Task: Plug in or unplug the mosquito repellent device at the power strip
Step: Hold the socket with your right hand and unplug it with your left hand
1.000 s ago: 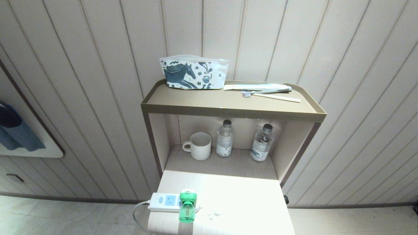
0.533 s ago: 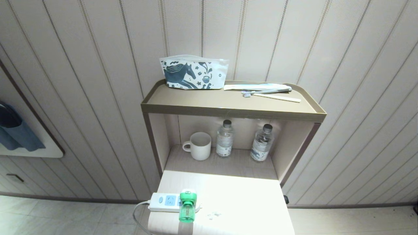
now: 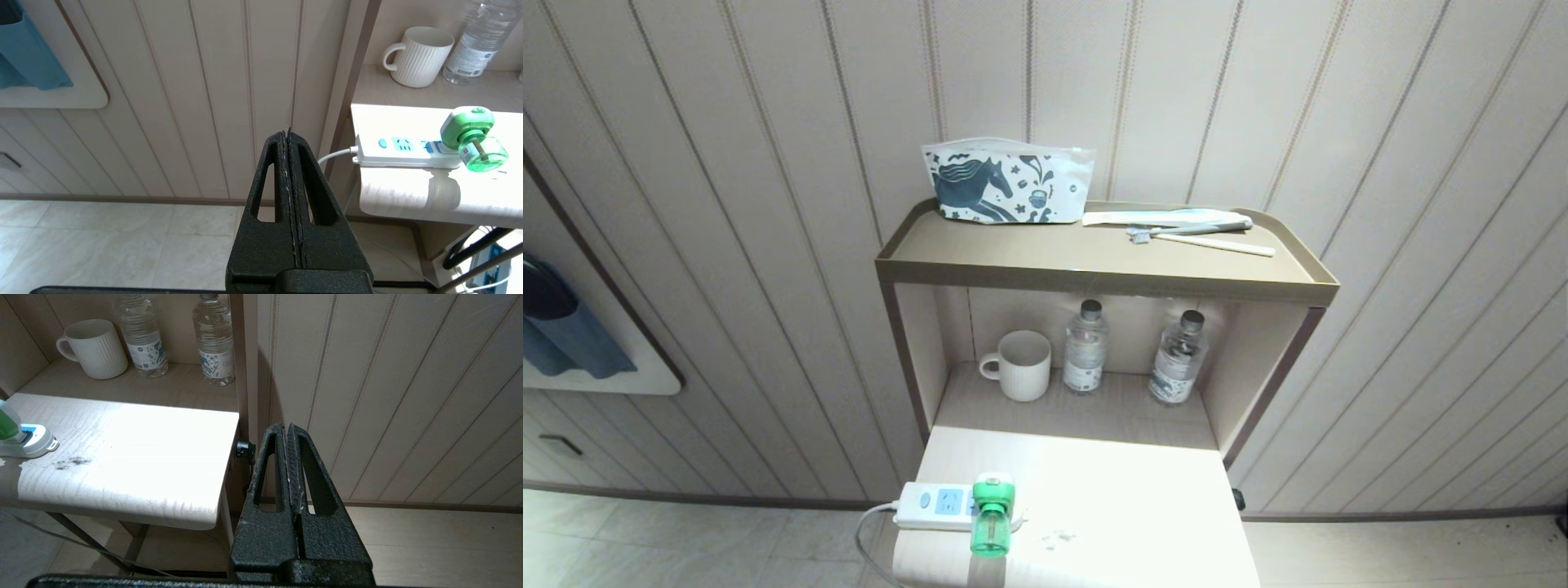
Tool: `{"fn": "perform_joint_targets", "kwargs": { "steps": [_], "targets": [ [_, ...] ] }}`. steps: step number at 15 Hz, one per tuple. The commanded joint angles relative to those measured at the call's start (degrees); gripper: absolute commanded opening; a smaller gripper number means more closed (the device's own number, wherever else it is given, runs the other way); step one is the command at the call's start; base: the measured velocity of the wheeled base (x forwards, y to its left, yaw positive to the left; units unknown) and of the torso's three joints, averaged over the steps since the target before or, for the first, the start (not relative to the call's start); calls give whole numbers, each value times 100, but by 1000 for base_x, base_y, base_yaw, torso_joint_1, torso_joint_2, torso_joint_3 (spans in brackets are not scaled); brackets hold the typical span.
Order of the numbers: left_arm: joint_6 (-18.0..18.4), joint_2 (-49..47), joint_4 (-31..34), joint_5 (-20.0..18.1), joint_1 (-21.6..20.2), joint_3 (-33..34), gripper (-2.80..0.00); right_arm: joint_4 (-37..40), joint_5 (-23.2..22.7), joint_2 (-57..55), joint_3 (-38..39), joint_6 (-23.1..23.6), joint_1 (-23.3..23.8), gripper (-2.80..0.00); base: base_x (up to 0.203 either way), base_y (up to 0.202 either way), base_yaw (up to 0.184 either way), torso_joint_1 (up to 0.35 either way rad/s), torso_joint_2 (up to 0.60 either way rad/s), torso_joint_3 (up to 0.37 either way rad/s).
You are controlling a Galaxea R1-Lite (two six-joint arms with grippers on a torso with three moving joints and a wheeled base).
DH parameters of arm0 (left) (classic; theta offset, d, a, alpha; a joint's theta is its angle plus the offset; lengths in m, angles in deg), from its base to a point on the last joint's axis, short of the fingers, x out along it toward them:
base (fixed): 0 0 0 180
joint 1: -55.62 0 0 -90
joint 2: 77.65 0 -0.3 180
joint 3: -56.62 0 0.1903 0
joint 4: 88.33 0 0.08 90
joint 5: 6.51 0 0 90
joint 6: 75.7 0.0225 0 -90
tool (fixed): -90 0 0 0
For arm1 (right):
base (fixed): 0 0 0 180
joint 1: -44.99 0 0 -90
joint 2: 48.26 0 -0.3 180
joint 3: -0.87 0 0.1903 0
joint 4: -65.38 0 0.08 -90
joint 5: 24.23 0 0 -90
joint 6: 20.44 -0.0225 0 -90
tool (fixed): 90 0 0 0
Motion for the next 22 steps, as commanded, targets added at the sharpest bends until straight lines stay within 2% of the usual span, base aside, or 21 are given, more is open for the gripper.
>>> {"fn": "perform_joint_targets", "kwargs": {
  "steps": [1,22],
  "targets": [
    [-8,2,4,0,0,9,-280,-2,-1,-8,0,0,-1,-280,0,0,0,0,0,0],
    [0,2,4,-8,0,1,-280,-2,-1,-8,0,0,-1,-280,0,0,0,0,0,0]
  ]
}}
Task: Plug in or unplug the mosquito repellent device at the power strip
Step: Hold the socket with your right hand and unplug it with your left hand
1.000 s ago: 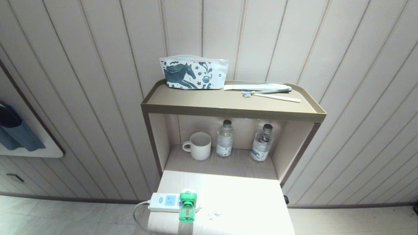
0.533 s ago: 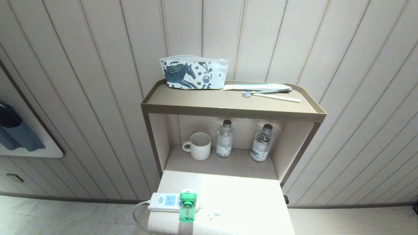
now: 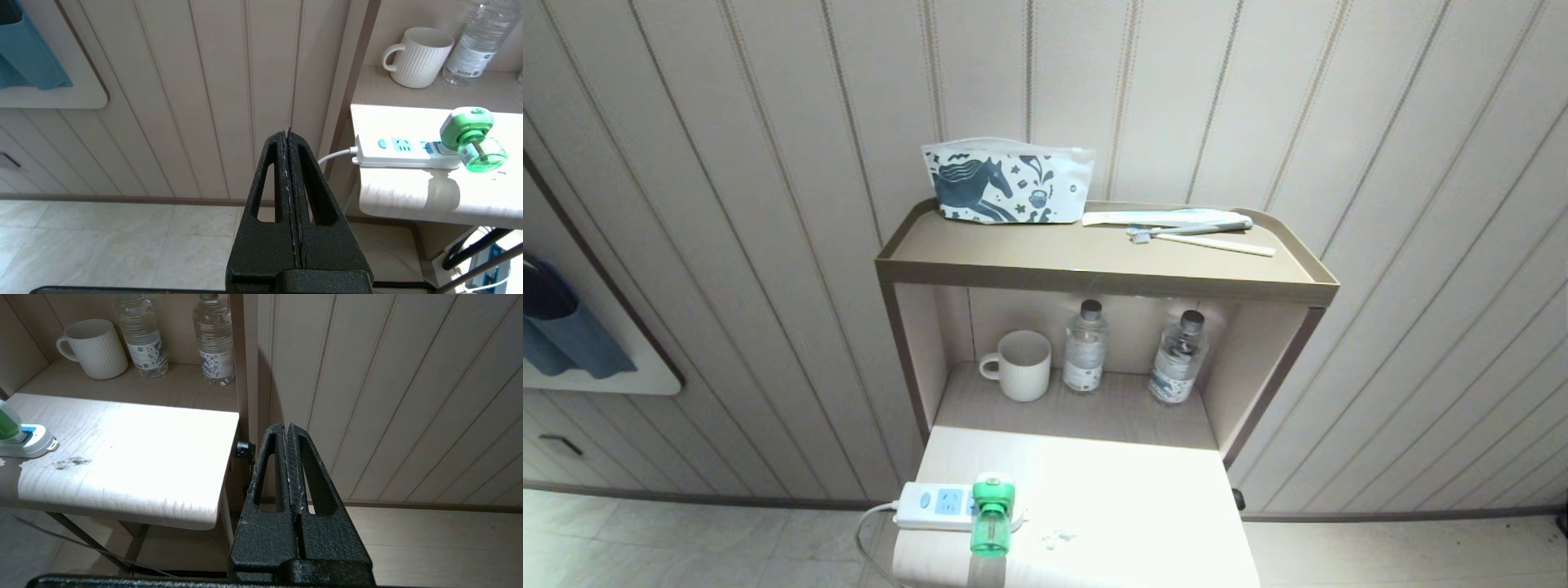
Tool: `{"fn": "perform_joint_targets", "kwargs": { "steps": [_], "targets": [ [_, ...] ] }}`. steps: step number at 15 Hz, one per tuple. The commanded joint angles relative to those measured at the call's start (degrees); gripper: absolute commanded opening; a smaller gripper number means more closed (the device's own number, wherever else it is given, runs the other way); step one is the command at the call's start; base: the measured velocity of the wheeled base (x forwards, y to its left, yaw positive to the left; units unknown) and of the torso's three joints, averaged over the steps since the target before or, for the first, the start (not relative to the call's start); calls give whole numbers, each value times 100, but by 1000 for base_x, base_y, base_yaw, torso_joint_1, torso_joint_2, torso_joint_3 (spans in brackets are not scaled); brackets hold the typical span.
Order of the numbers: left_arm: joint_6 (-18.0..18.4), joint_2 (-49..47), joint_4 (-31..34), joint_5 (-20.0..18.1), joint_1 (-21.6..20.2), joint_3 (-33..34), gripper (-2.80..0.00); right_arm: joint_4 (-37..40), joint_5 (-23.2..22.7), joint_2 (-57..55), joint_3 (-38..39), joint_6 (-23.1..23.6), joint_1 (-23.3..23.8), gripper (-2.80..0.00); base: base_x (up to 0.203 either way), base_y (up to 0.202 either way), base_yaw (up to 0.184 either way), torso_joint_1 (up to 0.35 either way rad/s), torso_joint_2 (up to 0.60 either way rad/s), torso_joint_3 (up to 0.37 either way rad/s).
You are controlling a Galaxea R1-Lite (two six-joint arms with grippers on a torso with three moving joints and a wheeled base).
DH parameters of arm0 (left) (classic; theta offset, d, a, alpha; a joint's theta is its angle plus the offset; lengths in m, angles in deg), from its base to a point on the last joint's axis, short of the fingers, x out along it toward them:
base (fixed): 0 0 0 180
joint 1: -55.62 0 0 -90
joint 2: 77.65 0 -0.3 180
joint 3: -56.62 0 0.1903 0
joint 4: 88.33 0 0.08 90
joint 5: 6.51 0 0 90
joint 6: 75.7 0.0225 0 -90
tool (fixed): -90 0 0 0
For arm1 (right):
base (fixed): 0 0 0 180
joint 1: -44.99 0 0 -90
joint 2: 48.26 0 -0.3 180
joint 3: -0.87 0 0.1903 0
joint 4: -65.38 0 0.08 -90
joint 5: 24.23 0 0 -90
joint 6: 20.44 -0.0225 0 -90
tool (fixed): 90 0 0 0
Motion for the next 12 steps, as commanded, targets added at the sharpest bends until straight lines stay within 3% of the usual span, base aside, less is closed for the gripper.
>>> {"fn": "perform_joint_targets", "kwargs": {
  "steps": [1,3,6,12],
  "targets": [
    [7,2,2,-5,0,-4,-280,-2,-1,-8,0,0,-1,-280,0,0,0,0,0,0],
    [45,2,2,-6,0,-37,-280,-2,-1,-8,0,0,-1,-280,0,0,0,0,0,0],
    [20,-167,182,-50,0,-990,-280,-2,-1,-8,0,0,-1,-280,0,0,0,0,0,0],
    [-180,-2678,664,-50,2,-3244,-280,-2,-1,-8,0,9,-1,-280,0,0,0,0,0,0]
  ]
}}
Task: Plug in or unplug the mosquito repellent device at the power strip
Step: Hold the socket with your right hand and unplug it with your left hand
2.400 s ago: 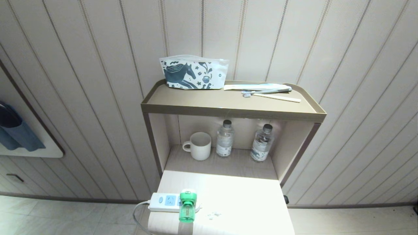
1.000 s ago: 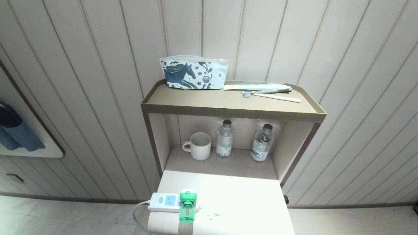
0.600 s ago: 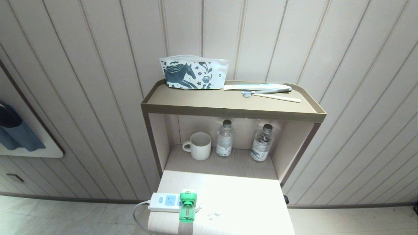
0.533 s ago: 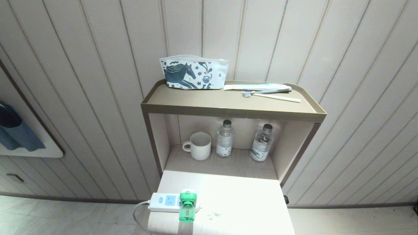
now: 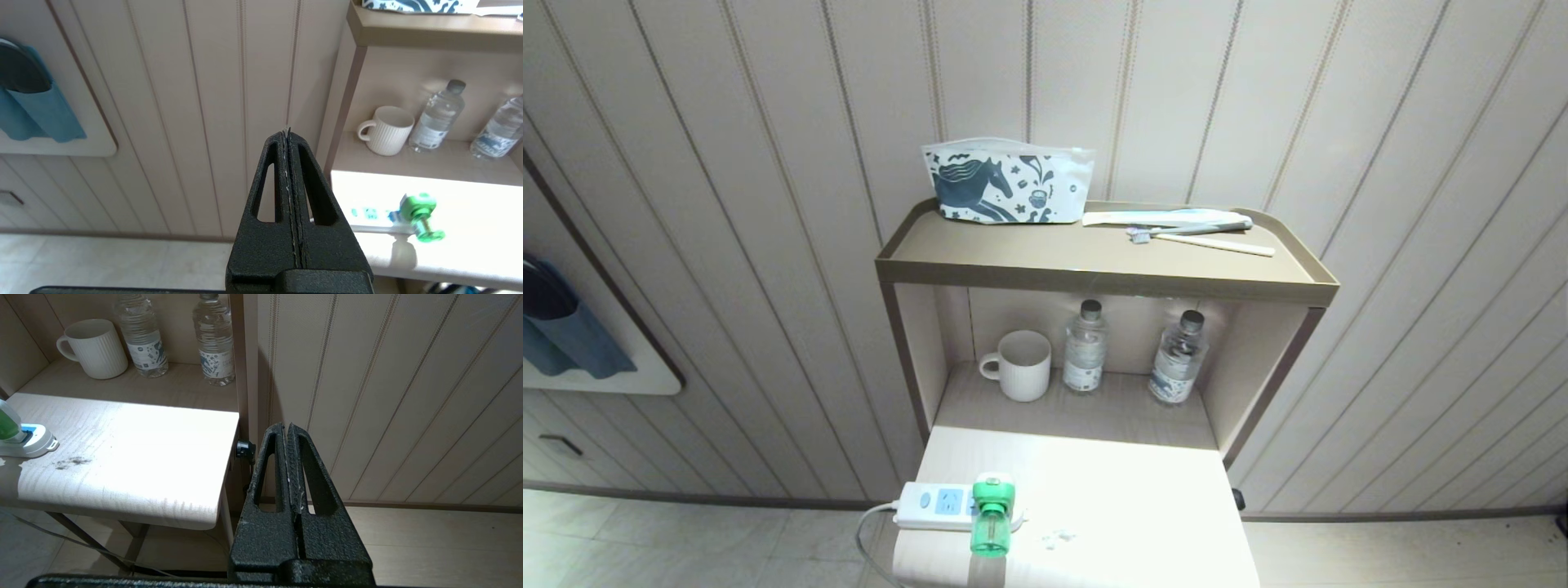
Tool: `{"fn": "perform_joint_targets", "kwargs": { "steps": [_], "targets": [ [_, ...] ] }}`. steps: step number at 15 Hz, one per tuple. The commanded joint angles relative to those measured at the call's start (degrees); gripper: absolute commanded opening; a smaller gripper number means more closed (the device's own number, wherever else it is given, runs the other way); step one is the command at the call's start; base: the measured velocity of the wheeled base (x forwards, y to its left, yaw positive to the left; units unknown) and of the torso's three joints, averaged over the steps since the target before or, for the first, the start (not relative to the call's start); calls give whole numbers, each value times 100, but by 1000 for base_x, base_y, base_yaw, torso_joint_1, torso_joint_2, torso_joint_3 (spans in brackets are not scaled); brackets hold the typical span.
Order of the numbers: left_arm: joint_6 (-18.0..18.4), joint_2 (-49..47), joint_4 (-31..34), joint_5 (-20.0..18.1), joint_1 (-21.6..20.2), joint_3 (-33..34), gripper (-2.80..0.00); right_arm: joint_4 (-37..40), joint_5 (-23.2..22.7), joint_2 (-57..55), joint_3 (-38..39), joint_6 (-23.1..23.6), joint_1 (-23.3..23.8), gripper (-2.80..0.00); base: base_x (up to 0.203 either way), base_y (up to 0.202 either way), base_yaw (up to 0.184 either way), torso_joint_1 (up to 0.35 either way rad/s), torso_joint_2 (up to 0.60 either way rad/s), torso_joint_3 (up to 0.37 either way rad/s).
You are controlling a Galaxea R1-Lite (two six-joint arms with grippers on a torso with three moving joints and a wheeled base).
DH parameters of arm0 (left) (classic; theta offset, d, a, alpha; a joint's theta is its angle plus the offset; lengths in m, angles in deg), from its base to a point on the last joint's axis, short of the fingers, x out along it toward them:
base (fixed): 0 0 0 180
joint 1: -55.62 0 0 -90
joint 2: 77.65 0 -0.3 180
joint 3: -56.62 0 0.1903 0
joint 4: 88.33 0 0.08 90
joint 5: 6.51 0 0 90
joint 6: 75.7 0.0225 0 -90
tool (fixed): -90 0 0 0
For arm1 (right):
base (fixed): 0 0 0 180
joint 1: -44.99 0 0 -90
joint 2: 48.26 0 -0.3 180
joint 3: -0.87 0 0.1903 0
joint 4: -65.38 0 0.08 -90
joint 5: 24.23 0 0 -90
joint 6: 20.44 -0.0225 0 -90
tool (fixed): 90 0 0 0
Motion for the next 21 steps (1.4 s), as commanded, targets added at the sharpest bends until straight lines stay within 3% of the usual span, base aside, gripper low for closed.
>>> {"fn": "perform_joint_targets", "kwargs": {
  "steps": [1,3,6,9,11,14,15,17,21],
  "targets": [
    [-36,-1309,199,-27,5,-613,-280,-2,-1,-8,0,4,-1,-280,0,0,0,0,0,0],
    [-256,-2263,914,-209,30,-1487,-280,-2,-1,-8,0,1,-1,-280,0,0,0,0,0,0],
    [-717,-3308,2995,-988,210,-2756,-280,-2,-1,-8,0,4,-1,-280,0,0,0,0,0,0],
    [-969,-3819,3757,-1262,1041,-2944,-280,-2,-1,-8,0,4,-1,-280,0,0,0,0,0,0],
    [-1510,-4414,3960,-1142,2131,-2964,-280,-2,-1,-8,0,4,-1,-280,0,0,0,0,0,0],
    [-2762,-5738,3993,-428,3958,-3047,-280,-2,-1,-8,0,4,-1,-280,0,0,0,0,0,0],
    [-3083,-6179,3945,-222,4305,-3113,-280,-2,-1,-8,0,4,-1,-280,0,0,0,0,0,0],
    [-3465,-6987,3882,-5,4712,-3368,-280,-2,-1,-8,0,4,-1,-280,0,0,0,0,0,0],
    [-3821,-8392,3783,70,4944,-4094,-280,-2,-1,-8,0,4,-1,-280,0,0,0,0,0,0]
  ]
}}
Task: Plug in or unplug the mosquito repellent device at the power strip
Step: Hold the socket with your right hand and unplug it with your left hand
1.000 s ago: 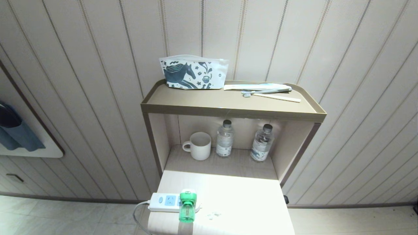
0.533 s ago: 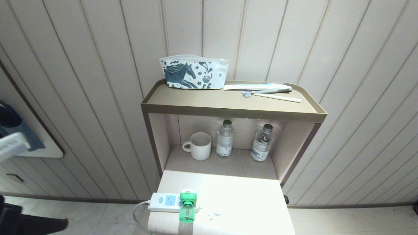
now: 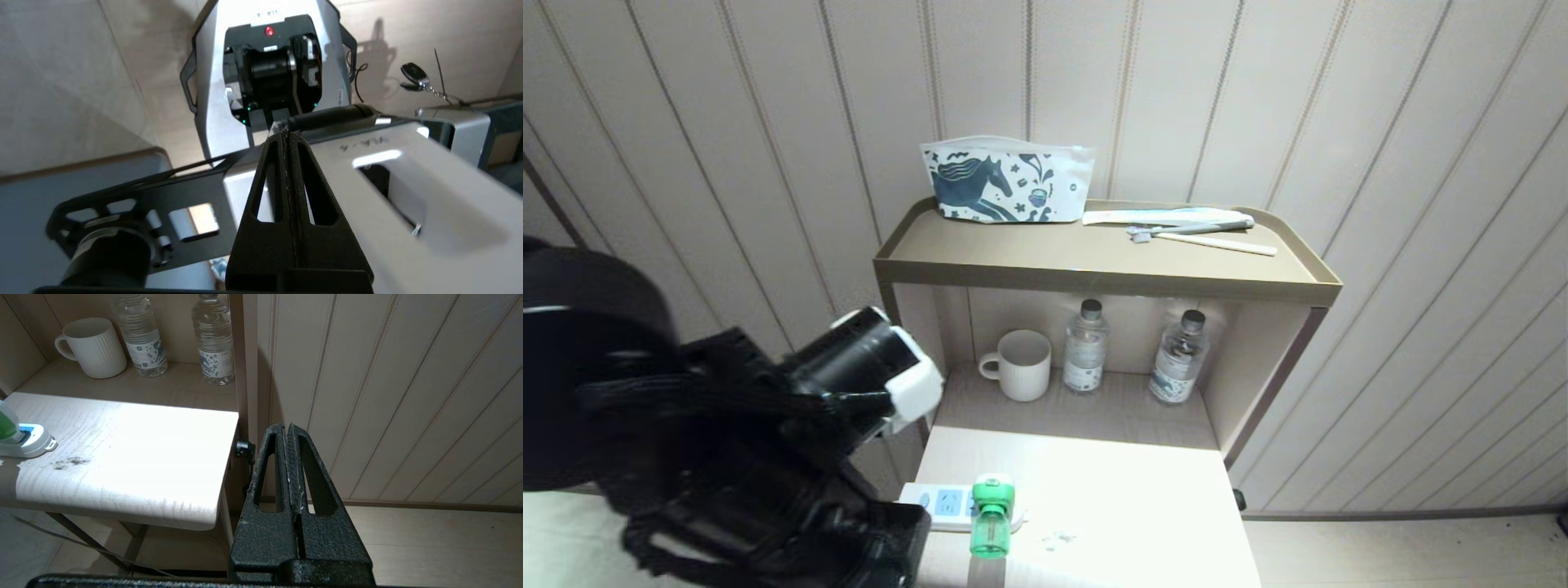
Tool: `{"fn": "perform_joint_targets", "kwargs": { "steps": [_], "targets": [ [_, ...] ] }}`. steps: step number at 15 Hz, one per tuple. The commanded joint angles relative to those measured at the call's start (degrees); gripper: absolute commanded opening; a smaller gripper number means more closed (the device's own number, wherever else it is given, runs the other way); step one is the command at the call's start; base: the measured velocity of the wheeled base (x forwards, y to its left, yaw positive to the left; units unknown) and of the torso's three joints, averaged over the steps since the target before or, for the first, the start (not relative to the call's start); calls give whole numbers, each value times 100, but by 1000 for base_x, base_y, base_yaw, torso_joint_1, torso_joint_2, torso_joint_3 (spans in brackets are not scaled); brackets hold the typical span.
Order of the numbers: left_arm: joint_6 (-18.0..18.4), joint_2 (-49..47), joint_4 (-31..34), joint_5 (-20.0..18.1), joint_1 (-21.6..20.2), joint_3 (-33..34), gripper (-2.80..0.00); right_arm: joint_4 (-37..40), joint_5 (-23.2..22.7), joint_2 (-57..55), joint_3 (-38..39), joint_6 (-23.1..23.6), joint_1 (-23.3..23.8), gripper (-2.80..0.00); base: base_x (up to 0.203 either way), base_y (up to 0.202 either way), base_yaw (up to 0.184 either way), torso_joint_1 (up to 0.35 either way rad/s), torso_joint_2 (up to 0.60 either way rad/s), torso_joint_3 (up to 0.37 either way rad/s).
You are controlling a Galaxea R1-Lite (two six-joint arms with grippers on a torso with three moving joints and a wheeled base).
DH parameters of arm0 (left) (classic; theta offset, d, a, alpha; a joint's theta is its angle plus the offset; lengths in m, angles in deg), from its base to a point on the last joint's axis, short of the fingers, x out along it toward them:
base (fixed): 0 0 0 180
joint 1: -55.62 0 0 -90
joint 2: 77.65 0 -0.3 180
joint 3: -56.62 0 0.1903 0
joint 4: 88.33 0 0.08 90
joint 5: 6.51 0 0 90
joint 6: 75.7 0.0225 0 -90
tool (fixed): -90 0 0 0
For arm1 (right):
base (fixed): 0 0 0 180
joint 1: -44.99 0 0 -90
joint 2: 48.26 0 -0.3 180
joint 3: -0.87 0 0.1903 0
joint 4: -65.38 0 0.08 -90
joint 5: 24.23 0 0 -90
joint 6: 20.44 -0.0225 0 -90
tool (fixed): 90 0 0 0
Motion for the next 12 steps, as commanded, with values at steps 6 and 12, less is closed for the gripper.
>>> {"fn": "perform_joint_targets", "kwargs": {
  "steps": [6,12],
  "targets": [
    [-639,-2018,-469,352,28,-1035,-280,-2,-1,-8,0,-2,-1,-280,0,0,0,0,0,0],
    [-671,-2689,-421,529,-510,-1718,0,-2,-1,-8,0,-2,-1,-280,0,0,0,0,0,0]
  ]
}}
